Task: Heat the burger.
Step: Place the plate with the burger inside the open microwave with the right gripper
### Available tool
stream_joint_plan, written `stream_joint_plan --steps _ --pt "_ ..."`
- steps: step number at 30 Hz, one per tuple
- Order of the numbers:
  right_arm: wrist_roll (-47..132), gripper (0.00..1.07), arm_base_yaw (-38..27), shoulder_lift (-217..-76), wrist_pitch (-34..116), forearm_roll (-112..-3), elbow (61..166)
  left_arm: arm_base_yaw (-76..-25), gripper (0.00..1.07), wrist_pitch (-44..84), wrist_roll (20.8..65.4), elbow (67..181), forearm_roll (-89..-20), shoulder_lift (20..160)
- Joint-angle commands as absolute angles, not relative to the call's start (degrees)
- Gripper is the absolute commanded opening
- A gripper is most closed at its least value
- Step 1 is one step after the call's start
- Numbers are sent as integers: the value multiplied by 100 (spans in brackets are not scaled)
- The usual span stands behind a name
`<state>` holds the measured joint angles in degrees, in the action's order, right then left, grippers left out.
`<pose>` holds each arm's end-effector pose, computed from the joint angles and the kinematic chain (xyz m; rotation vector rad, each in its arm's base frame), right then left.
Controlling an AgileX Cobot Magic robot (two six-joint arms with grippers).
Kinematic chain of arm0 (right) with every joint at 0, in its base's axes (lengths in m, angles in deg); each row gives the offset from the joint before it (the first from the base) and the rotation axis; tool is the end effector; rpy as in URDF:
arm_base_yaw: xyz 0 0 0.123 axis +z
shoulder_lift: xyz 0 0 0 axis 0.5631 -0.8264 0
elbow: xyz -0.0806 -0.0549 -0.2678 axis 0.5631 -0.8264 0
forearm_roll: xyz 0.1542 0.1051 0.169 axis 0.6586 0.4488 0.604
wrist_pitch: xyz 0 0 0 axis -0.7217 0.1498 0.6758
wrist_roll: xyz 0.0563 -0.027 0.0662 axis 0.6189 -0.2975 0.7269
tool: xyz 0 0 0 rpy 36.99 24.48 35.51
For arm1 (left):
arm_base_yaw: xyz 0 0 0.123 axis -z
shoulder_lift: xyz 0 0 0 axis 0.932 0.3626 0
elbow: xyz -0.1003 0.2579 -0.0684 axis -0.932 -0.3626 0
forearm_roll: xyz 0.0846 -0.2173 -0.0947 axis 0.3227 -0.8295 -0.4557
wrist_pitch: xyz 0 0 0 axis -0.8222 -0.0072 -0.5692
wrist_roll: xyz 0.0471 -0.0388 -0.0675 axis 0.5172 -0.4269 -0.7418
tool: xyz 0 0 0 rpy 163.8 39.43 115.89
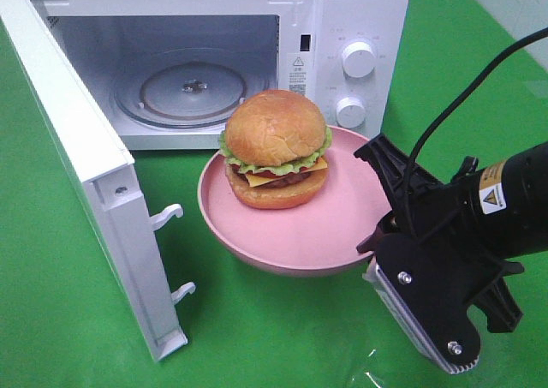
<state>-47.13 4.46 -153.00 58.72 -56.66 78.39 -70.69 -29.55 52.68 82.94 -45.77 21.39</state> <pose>0.1823 0.1470 0.1994 -2.2987 1.0225 -0.3939 -0.0064 -0.0084 0.2807 0.2056 2.0081 0.0443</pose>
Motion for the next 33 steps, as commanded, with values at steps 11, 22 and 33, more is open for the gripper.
stream_joint_plan --steps 11,22,33 --pt "-4816 0 412 -15272 6387 -5523 8527 -7086 100 -2921 5240 8277 -4605 2024" --pt "-4816 0 417 -15272 6044 -5540 8572 -7086 100 -2921 5240 8277 -4605 2024" --pt "-4707 0 538 -15719 5499 -5483 8595 -7086 100 -2921 5240 8277 -4605 2024"
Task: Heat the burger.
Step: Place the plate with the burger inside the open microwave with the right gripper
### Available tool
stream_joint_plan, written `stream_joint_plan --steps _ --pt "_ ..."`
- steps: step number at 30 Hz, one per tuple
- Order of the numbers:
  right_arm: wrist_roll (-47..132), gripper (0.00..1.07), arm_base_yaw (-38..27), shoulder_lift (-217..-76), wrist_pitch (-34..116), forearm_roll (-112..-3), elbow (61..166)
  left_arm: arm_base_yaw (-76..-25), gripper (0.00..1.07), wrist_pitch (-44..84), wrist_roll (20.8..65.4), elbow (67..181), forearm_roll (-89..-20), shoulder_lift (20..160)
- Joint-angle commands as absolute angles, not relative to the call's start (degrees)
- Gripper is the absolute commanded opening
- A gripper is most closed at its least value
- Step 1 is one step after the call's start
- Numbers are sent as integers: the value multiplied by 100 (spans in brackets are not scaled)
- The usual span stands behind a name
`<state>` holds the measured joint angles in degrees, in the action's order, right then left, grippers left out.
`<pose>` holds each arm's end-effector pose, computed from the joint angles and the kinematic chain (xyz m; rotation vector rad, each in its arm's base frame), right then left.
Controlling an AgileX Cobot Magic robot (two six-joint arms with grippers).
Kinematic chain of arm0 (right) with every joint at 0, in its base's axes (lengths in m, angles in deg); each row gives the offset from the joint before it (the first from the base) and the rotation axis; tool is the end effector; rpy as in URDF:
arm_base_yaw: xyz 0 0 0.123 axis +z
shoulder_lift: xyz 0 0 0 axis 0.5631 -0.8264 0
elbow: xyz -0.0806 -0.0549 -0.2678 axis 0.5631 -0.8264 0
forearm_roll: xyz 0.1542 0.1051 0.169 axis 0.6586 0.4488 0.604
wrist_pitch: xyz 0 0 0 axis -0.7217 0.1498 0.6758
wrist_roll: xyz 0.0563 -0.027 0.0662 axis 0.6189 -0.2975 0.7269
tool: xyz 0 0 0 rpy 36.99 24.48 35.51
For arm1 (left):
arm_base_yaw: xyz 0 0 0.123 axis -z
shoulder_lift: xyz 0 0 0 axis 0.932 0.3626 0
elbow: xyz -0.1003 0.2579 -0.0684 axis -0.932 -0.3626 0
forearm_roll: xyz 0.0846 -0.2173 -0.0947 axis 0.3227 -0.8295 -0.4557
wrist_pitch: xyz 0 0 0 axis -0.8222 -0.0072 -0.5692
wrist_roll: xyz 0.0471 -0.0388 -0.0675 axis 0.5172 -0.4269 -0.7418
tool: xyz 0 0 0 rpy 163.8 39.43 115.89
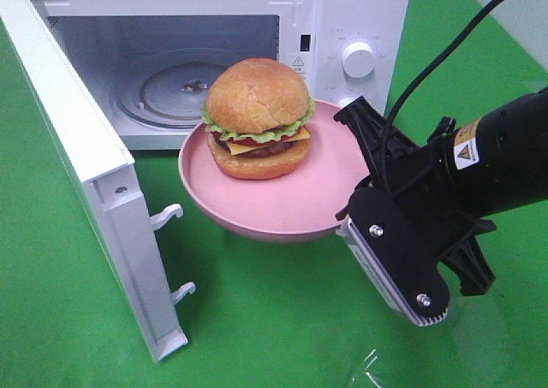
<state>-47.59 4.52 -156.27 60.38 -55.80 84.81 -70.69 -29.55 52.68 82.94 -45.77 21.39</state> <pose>0.2015 0.1633 0.2143 -2.2721 1.0153 -0.3982 -0.0064 -0.0084 0.2807 0.2056 2.0081 0.0443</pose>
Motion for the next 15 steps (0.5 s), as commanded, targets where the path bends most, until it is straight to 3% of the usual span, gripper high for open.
stream_joint_plan --steps 1,15 --pt "-4707 0 561 -15765 5471 -5471 8607 -7086 100 -2921 5240 8277 -4605 2024" --pt "-4553 0 664 -16733 5333 -5466 9397 -7086 100 -2921 5240 8277 -4605 2024"
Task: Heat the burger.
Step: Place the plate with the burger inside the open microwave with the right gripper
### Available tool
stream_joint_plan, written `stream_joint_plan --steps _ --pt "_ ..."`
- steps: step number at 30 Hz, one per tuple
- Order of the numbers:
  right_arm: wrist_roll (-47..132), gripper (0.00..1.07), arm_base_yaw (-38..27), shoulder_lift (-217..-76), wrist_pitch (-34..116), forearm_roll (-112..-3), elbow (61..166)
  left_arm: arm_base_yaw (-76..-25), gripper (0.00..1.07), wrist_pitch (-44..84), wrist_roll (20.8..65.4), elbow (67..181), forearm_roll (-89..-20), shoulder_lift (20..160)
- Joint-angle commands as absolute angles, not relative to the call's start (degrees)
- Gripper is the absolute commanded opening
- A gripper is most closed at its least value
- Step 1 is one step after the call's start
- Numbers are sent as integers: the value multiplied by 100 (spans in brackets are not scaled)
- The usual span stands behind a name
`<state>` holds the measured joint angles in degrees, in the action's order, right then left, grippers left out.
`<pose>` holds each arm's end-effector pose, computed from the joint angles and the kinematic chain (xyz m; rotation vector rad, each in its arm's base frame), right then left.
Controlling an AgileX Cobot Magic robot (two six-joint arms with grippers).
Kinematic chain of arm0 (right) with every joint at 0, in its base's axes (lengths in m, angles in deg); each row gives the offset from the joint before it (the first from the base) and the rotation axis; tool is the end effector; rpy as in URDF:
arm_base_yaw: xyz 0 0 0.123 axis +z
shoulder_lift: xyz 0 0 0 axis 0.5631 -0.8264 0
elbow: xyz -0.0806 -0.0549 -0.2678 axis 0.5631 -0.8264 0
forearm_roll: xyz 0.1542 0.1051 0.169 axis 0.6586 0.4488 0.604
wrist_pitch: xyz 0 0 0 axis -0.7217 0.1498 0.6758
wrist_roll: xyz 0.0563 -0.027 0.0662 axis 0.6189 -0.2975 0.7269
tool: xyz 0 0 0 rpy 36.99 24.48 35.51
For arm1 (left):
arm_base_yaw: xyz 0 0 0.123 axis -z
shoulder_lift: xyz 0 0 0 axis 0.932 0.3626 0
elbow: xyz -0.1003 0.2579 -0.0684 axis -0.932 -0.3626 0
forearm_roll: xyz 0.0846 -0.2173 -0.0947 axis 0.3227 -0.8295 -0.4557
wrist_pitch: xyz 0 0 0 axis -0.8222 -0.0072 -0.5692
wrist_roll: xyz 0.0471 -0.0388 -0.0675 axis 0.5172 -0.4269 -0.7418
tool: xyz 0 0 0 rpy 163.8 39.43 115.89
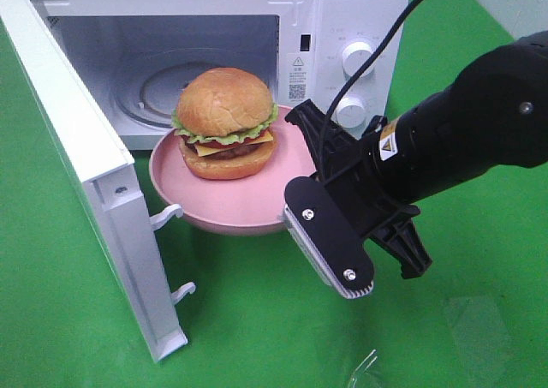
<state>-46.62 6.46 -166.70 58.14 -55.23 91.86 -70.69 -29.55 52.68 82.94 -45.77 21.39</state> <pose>0.2282 0.1979 0.1991 -2.2881 1.0127 -0.3625 -0.0064 -0.0084 0.2807 0.2056 2.0081 0.0443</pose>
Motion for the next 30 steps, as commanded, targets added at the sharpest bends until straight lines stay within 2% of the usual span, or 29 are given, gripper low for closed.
stream_joint_plan --steps 1,20,30 --pt "-4553 0 664 -16733 5333 -5466 9397 -7086 100 -2921 5240 8277 -4605 2024" --pt "-4392 0 664 -17535 5138 -5466 10240 -7086 100 -2921 5240 8277 -4605 2024" --pt "-4392 0 664 -17672 4967 -5494 10326 -7086 100 -2921 5240 8277 -4605 2024"
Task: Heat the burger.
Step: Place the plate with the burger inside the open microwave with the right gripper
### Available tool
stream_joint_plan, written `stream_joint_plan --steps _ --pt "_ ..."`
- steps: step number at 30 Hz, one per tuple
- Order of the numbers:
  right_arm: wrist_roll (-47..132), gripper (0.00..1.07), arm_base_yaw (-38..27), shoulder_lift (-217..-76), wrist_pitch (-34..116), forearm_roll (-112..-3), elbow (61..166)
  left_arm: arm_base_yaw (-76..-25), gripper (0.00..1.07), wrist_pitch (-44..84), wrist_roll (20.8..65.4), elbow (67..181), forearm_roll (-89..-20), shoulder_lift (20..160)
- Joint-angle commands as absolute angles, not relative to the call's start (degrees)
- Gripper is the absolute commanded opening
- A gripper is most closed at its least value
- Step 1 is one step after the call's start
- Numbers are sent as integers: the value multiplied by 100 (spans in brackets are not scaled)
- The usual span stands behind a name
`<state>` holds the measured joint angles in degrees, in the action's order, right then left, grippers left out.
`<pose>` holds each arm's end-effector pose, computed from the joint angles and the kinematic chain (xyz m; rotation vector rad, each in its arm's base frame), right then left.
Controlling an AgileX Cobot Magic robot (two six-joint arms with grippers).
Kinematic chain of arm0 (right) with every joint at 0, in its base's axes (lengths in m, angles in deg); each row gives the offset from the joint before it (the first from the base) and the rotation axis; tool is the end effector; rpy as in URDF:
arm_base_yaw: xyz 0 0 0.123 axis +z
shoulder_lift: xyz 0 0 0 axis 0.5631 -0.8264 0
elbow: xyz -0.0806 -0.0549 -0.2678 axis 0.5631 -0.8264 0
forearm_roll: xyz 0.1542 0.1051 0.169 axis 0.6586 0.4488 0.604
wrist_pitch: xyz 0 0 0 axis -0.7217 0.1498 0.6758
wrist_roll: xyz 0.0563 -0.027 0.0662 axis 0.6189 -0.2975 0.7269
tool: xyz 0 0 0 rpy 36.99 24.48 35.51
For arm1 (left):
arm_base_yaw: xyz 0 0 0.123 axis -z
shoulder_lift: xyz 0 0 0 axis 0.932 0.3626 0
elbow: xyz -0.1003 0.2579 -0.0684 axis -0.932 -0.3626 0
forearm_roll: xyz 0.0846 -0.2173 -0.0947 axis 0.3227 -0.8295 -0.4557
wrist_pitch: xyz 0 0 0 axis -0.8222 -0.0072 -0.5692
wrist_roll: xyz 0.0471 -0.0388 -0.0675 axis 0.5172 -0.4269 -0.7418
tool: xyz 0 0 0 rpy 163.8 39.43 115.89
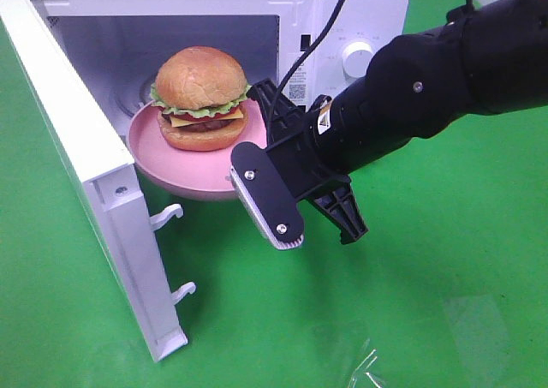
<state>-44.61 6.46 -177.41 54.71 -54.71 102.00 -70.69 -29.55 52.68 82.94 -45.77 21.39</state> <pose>0.2693 0.2332 0.1888 -2.2177 1.0415 -0.3669 -0.0064 -0.0084 0.2807 0.2056 2.0081 0.0443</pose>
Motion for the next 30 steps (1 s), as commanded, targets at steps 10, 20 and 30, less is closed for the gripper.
stream_joint_plan --steps 10,20,30 --pt "-3974 0 664 -18039 4972 -5638 10767 -7086 100 -2921 5240 8277 -4605 2024" --pt "-3963 0 664 -18320 5035 -5638 11162 -7086 100 -2921 5251 8277 -4605 2024" --pt "-3647 0 664 -18658 5064 -5643 11575 -7086 100 -2921 5245 8277 -4605 2024"
